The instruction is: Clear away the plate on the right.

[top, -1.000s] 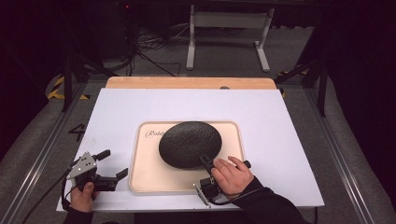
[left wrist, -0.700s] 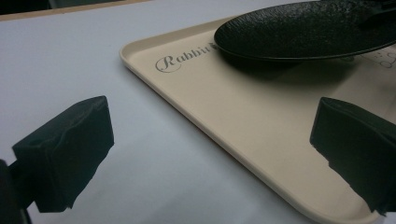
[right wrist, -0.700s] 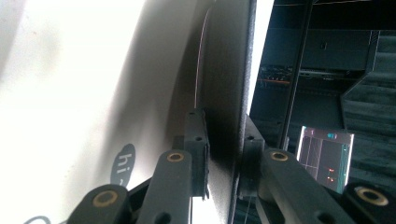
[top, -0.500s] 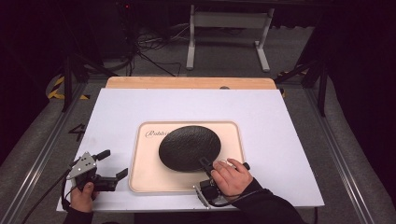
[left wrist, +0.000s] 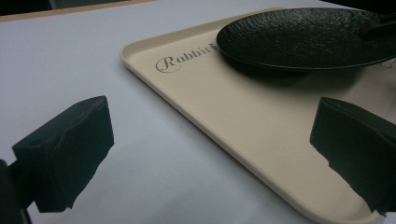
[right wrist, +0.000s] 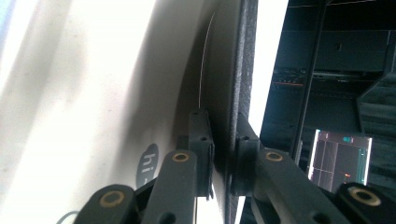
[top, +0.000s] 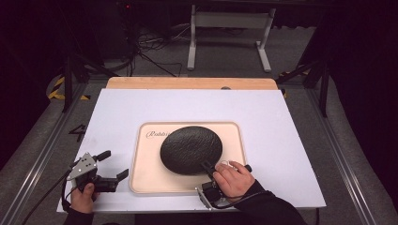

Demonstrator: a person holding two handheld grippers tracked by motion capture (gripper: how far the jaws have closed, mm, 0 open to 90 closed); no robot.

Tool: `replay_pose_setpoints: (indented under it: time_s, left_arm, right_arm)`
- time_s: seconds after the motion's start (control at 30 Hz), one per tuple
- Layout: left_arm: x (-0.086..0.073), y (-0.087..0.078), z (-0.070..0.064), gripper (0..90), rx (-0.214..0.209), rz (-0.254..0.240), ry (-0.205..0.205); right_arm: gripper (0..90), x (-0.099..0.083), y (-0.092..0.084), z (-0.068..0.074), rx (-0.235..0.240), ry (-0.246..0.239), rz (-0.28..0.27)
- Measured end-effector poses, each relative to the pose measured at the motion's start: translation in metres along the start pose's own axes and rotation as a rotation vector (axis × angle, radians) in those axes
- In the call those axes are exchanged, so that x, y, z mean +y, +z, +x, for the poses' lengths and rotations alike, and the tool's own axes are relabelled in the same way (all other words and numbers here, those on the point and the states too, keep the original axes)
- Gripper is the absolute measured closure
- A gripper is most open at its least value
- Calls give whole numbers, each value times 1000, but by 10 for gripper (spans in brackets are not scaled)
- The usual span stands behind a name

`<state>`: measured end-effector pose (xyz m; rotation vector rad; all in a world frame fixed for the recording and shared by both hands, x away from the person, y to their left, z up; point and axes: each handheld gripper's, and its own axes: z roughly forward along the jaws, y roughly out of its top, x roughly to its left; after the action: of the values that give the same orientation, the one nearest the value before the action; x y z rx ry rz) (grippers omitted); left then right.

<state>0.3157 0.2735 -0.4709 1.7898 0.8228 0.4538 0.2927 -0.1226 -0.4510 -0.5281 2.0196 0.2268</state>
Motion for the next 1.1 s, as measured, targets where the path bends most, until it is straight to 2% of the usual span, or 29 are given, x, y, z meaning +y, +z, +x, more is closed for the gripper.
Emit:
replay_pose_setpoints:
  time_s: [0.1, 0.27, 0.47, 0.73, 0.87, 1.1]
  left_arm:
    - [0, 0, 0, 3, 0, 0, 0]
    - [0, 0, 0, 3, 0, 0, -2]
    - [0, 0, 0, 3, 0, 1, 1]
    - [0, 0, -1, 3, -1, -1, -2]
    - [0, 0, -1, 3, 0, -2, 3]
    - [0, 0, -1, 3, 1, -4, 6]
  right_arm:
    - [822, -2, -1, 0, 22, 20, 0]
    - [805, -5, 1, 5, 40, 12, 3]
    - [782, -7, 2, 8, 49, 26, 1]
    - [738, -5, 6, 17, 98, 36, -9]
    - [703, -6, 5, 15, 102, 64, -20]
    - [687, -7, 1, 15, 97, 80, -26]
